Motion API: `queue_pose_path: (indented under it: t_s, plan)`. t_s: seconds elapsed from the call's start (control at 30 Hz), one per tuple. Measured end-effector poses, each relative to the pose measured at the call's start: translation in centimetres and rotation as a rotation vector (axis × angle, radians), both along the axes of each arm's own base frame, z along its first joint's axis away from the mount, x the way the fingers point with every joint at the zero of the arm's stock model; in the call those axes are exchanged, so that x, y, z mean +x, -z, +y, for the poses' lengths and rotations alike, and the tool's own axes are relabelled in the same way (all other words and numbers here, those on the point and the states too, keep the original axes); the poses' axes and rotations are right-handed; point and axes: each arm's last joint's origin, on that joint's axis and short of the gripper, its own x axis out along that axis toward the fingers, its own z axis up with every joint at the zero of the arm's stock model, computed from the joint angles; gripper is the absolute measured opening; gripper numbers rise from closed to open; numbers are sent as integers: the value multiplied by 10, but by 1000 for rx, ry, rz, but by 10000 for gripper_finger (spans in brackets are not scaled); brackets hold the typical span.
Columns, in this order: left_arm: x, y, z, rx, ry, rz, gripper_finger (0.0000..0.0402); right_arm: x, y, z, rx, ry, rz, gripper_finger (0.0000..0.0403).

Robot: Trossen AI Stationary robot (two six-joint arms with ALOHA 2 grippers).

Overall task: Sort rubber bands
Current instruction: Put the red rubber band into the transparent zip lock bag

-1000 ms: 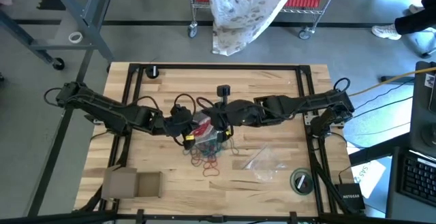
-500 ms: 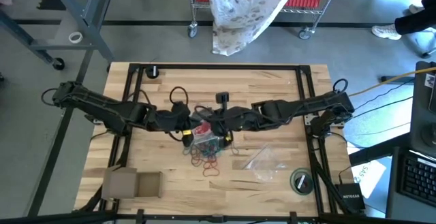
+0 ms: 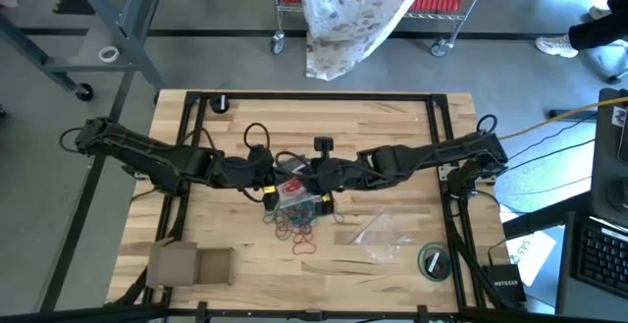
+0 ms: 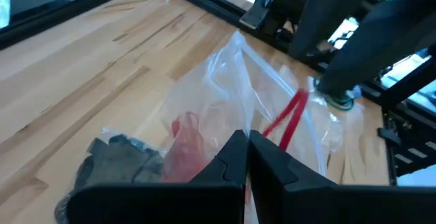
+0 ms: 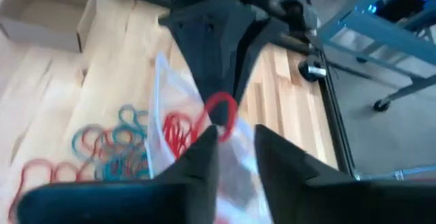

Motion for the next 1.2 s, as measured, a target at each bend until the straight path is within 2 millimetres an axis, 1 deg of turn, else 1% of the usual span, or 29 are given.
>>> queue_pose_path:
  t_s: [0.1, 0.13, 0.2, 0.23, 0.3, 0.4, 0.5, 0.6, 0.73, 0.83, 0.97, 1.07, 1.2]
  plan:
    - [-1, 1, 0, 3, 0, 14, 1, -10, -11, 4, 72, 12, 17, 139]
    - [-1, 1, 0, 3, 0, 14, 1, -13, -11, 6, 113, 3, 35, 148]
    - [-1, 2, 0, 6, 0, 25, 1, -16, -3, 13, 205, -39, 88, 161]
    - [-2, 3, 0, 11, 2, 37, 1, -17, 6, 19, 240, -65, 119, 165]
    - [-3, 4, 1, 21, 4, 56, 1, -17, 31, 28, 264, -86, 166, 168]
    - [-5, 7, 1, 31, 3, 93, 1, -17, 73, 38, 275, -98, 163, 169]
    - [-6, 9, 2, 36, 3, 116, 1, -18, 115, 39, 305, -119, 127, 169]
    - [-6, 10, 2, 38, 3, 122, 1, -21, 146, 38, 337, -105, 92, 169]
    - [-7, 10, 2, 39, 2, 124, 1, -24, 168, 37, 338, -116, 66, 169]
    - [-6, 10, 2, 40, 1, 122, 1, -24, 181, 39, 346, -197, 90, 169]
    - [-6, 9, 2, 44, -2, 117, 1, -17, 199, 45, 394, -287, 113, 169]
    - [-4, 9, 1, 42, -3, 104, 1, -12, 216, 47, 402, -285, 120, 169]
    - [-1, 11, -2, 31, -2, 93, 1, -8, 230, 48, 409, -271, 145, 169]
